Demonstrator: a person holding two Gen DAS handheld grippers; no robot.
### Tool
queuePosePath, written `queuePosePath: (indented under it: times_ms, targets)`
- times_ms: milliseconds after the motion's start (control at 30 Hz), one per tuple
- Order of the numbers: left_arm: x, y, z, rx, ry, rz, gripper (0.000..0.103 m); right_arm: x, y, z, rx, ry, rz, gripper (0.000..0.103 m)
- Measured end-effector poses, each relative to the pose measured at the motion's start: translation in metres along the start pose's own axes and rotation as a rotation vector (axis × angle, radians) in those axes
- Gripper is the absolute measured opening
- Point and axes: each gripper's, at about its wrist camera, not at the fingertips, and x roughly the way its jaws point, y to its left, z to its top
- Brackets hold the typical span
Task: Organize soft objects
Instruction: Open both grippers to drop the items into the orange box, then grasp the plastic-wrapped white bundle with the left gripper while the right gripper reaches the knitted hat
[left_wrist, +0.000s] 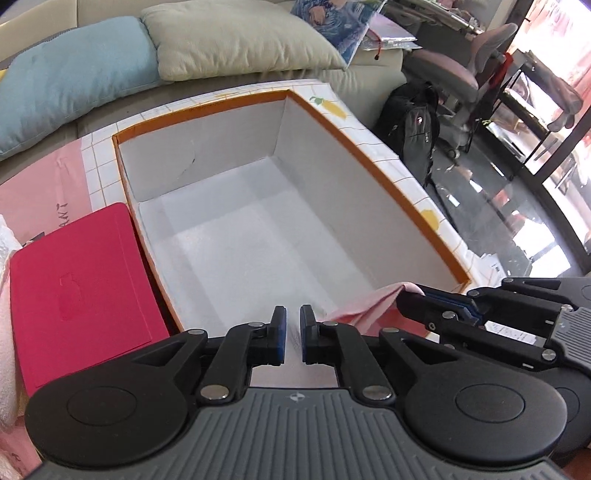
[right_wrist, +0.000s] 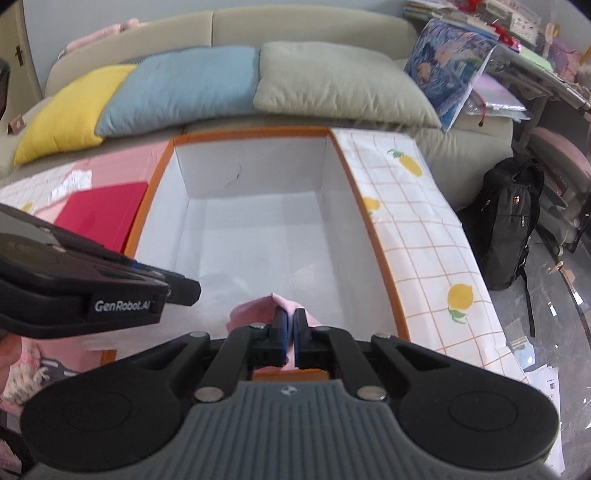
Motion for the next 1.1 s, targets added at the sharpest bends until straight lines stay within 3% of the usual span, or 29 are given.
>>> queuePosePath:
  times_ms: [67, 133, 200, 233, 267, 300, 333, 467, 633, 833, 1000, 1100]
  targets:
    - [0.001, 0.003, -0.001, -0.012, 0.014, 0.002, 0.008, 0.002, 0.001, 0.0, -0.012, 0.017, 0.006, 0.005]
    - [0.002, 0.004, -0.001, -0.019, 0.02, 0.007, 0.017, 0.004, 0.001, 0.0, -0.027, 0.024, 0.009, 0.006]
    - [-0.001, 0.007, -0.001, -0.042, 0.011, 0.008, 0.04, 0.007, 0.001, 0.0, -0.038, 0.031, 0.001, 0.006]
    - [-0.003, 0.01, -0.001, -0.058, 0.001, 0.003, 0.047, 0.006, 0.001, 0.001, -0.039, 0.032, 0.002, 0.009]
    - [-0.006, 0.012, 0.0, -0.076, -0.014, -0.005, 0.057, 0.005, 0.001, 0.001, -0.038, 0.031, 0.003, 0.013]
    - [-0.01, 0.014, 0.0, -0.092, -0.029, -0.014, 0.061, 0.004, 0.001, 0.001, -0.036, 0.027, 0.002, 0.023]
    - [-0.013, 0.015, 0.002, -0.102, -0.039, -0.022, 0.061, 0.003, 0.001, 0.001, -0.036, 0.021, -0.003, 0.032]
    - [-0.035, 0.021, 0.004, -0.123, -0.11, -0.046, 0.065, -0.009, 0.001, 0.004, -0.032, -0.011, -0.022, 0.04]
    - [-0.073, 0.023, 0.003, -0.104, -0.228, -0.072, 0.07, -0.033, 0.002, 0.008, 0.009, -0.079, -0.051, 0.065]
    - [-0.121, 0.036, -0.011, -0.134, -0.361, -0.067, 0.071, -0.069, 0.012, 0.009, 0.073, -0.208, -0.054, 0.073]
    - [-0.153, 0.059, -0.033, -0.185, -0.436, -0.044, 0.071, -0.094, 0.034, 0.0, 0.109, -0.329, -0.003, 0.076]
    - [-0.17, 0.075, -0.053, -0.219, -0.449, -0.013, 0.071, -0.098, 0.053, -0.008, 0.109, -0.349, 0.053, 0.076]
